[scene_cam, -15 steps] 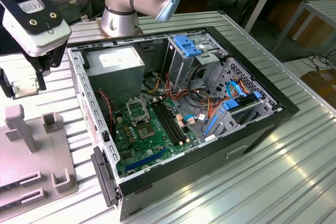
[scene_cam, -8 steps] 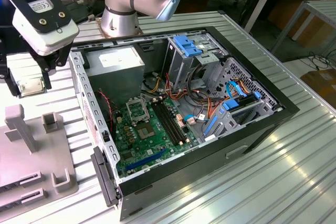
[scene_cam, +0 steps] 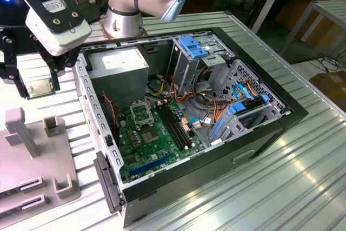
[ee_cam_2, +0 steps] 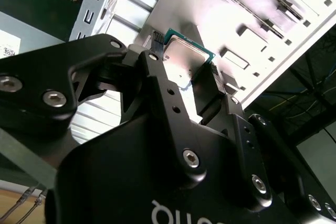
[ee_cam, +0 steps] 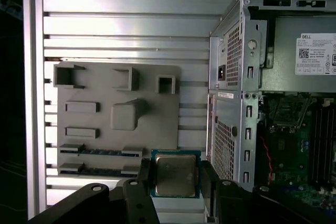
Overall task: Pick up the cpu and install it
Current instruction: 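Pick up the cpu and move it towards the insertion slot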
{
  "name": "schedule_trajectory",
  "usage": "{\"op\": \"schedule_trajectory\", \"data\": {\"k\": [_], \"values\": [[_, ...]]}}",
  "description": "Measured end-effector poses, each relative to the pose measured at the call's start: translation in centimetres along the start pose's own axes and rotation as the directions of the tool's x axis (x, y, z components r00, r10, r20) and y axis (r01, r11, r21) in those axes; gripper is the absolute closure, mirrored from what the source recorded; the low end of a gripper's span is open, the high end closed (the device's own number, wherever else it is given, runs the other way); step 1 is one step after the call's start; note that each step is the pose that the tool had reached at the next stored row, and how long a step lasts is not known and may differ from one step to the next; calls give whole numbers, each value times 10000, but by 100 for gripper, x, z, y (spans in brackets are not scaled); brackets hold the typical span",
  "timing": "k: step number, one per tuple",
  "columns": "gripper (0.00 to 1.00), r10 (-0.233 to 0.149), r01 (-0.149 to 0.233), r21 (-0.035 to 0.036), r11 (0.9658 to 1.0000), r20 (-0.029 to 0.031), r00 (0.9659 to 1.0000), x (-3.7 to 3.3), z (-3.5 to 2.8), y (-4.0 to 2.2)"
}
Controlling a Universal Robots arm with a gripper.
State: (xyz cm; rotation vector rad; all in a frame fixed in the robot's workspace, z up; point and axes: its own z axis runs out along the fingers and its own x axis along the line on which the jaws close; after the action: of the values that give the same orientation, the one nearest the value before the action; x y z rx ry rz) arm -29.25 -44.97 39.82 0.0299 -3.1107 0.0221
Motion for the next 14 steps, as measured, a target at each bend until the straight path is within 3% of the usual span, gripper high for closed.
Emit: {"op": "schedule_trajectory", "data": {"k": [14], "values": [[53, -1, 1, 0, 10000, 0, 10000, -184, -5, -7]]}}
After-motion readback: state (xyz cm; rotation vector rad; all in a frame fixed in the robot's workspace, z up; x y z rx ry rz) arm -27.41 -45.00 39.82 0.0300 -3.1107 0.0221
